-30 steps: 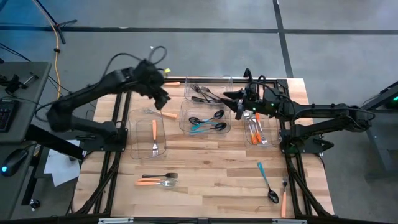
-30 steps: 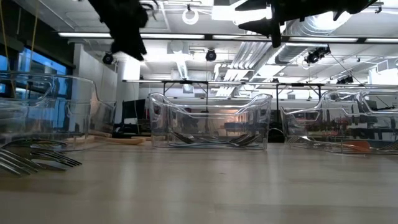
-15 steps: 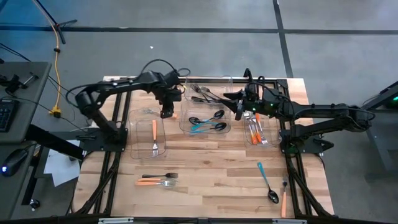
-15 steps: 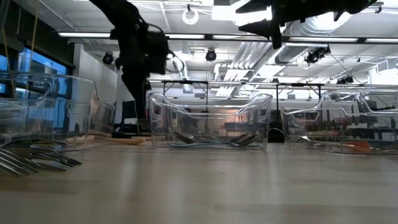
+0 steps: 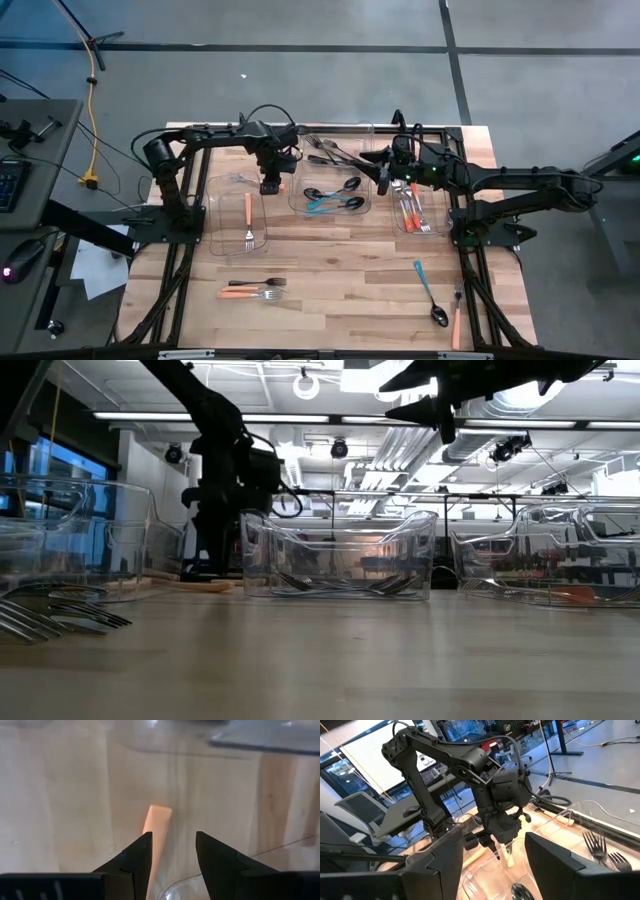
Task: Sort silverware by color (type)
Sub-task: Put the light orange fork into the bottom left transparent bin
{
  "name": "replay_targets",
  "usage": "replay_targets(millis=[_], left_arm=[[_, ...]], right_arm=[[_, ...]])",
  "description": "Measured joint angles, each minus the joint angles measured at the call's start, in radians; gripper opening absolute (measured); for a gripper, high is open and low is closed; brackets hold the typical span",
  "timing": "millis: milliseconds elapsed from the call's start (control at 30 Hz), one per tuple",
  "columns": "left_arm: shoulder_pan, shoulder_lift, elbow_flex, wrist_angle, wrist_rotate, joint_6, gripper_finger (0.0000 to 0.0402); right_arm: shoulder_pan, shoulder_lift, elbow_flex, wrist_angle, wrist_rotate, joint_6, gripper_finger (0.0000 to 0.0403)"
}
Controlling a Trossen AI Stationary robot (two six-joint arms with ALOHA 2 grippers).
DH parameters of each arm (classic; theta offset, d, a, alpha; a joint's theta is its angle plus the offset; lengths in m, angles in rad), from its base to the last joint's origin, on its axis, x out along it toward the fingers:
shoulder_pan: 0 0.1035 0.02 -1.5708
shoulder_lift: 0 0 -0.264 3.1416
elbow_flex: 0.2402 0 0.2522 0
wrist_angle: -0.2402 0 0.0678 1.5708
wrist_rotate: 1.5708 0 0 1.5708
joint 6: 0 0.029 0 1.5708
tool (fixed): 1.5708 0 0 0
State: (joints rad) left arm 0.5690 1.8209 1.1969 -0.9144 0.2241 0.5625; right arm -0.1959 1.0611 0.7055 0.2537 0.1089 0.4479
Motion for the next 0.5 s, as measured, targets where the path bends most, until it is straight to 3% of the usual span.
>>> replay_targets(millis=[500], left_arm=[[-0.001,0.063,0.000,0.062,-0.058,0.029,0.0140]], right_arm=[[0.000,0.000,0.000,-0.010,0.000,-0.003,0.0197]])
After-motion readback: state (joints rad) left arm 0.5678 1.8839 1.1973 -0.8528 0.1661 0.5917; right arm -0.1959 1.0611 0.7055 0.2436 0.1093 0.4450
